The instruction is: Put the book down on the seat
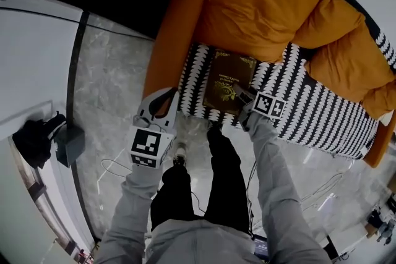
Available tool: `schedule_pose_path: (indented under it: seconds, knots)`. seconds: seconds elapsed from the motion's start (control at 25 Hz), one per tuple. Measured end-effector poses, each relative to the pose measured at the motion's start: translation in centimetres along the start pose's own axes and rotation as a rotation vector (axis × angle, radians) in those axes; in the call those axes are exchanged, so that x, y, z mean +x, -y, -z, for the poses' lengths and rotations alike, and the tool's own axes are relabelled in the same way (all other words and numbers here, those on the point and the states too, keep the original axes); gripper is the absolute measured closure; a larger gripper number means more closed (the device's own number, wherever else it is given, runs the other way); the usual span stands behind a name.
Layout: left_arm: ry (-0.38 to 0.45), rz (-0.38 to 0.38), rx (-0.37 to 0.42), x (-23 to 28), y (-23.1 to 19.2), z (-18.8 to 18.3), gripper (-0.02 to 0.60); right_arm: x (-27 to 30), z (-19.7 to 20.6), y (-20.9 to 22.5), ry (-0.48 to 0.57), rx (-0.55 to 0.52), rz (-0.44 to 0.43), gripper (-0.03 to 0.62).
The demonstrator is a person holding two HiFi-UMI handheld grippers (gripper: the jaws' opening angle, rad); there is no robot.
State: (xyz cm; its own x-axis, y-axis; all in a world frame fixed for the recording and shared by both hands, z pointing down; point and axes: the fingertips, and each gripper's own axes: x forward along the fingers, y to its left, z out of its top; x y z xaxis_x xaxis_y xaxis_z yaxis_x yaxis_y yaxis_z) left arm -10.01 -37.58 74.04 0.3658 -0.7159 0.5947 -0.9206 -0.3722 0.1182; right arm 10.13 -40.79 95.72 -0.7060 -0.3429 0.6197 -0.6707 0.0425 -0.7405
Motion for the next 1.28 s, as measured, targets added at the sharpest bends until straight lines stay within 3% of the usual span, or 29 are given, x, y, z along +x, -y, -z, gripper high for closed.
schedule_pose_path:
  seconds: [0.24,0.6,0.76,1.08,1.28]
  knots:
    - [-0.024,0.023,-0.014,0.4,0.4,-0.7,0.555,-1.0,-0.4,0.0,-0.056,-0.054,0.031,0.289]
    - [-0.048,0.041,-0.02,-0.1,0.0,-1.7,0.555,-3.7,-2.2,-0.5,-0.012,-0.027,0.09,0.289]
    - [-0.057,0.031,-0.024,-0.5,-0.2,-2.1,0.555,-5.3,-2.9,-1.7,-0.003,-0.096,0.104,0.29]
    - [-0.035,0.032,0.001,-2.8,0.5,-3.6,0.555,-11.1,-5.4,-5.2,0.179,-0.167,0.169,0.29]
    - [-0.016,0.09,0.036,-4.5,2.6,-4.9,0.555,-14.5,-5.2,-8.0,0.205,-0.201,0.148,0.292]
